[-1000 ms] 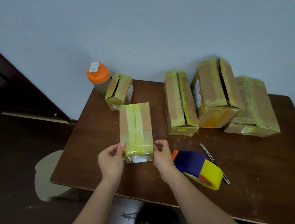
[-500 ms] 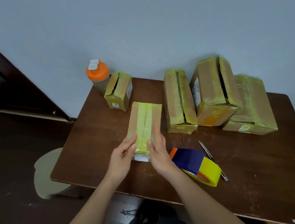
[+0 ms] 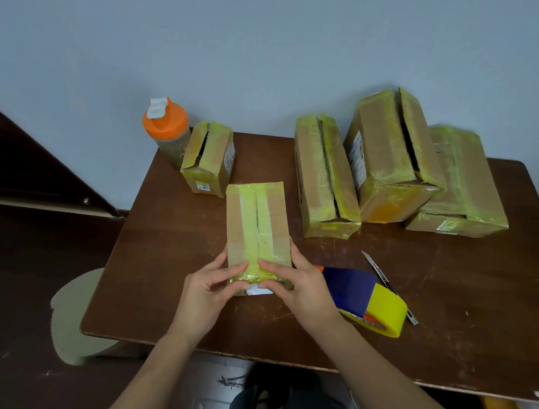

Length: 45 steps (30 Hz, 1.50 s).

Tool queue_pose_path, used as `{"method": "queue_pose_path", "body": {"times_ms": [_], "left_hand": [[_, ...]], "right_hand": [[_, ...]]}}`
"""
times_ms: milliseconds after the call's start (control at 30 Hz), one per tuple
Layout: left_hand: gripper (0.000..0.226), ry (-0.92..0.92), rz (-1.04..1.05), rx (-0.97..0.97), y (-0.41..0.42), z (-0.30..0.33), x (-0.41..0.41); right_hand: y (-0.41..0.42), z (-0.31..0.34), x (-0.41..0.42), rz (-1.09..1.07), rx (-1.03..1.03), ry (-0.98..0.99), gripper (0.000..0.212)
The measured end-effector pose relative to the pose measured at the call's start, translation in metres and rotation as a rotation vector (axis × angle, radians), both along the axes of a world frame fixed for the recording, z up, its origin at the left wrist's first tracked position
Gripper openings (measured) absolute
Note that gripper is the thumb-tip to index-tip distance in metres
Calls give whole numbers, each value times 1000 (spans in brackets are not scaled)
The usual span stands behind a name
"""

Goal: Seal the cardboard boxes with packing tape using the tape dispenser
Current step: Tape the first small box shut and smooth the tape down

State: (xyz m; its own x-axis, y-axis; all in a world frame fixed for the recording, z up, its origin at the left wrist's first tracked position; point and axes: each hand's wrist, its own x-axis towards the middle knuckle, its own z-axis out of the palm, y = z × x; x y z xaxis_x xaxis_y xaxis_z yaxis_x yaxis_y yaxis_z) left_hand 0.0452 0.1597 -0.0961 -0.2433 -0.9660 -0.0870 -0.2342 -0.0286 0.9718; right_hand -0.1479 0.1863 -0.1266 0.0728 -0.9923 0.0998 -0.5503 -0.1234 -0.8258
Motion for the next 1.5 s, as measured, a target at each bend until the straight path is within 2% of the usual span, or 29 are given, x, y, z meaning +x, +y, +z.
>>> {"method": "queue_pose_path", "body": {"times_ms": [100, 233, 300, 433, 567, 733, 933, 1100, 1200, 1267, 1367, 1433, 1500], "left_hand": [[45, -131, -43, -134, 0, -1, -1], [51, -194, -83, -159, 1, -1, 3], [52, -195, -36, -174, 1, -4, -1], [47, -153, 101, -213, 6, -14, -11], [52, -155, 102, -181, 8, -16, -5], [51, -185, 98, -234, 10, -17, -9], [54, -219, -25, -228, 8, -12, 1], [50, -200, 83, -182, 10, -16, -6], [53, -174, 12, -86, 6, -9, 0], [63, -207, -111, -30, 2, -1, 10], [84, -405, -323, -96, -3, 4, 24], [84, -478, -356, -166, -6, 4, 27], [74, -487, -327, -220, -9, 4, 25]], "right_hand": [[-4, -3, -2, 28, -73, 56, 39], [-1, 1, -3, 35, -50, 106, 45], [-3, 1, 0, 0, -49, 109, 44], [-4, -10, 11, -72, -86, 95, 29], [-2, -6, 12, -78, -59, 110, 32], [-6, -7, 14, -89, -39, 60, 28], [-4, 8, -12, 101, 19, -29, 50], [-3, 6, 1, 19, 1, -68, 53], [-5, 20, -11, 107, 161, -88, 61], [-8, 33, -25, 256, 292, 5, 80], [-11, 45, -36, 339, 348, 237, 102], [-13, 46, -36, 322, 302, 282, 105], [-16, 42, -34, 320, 229, 347, 104]]}}
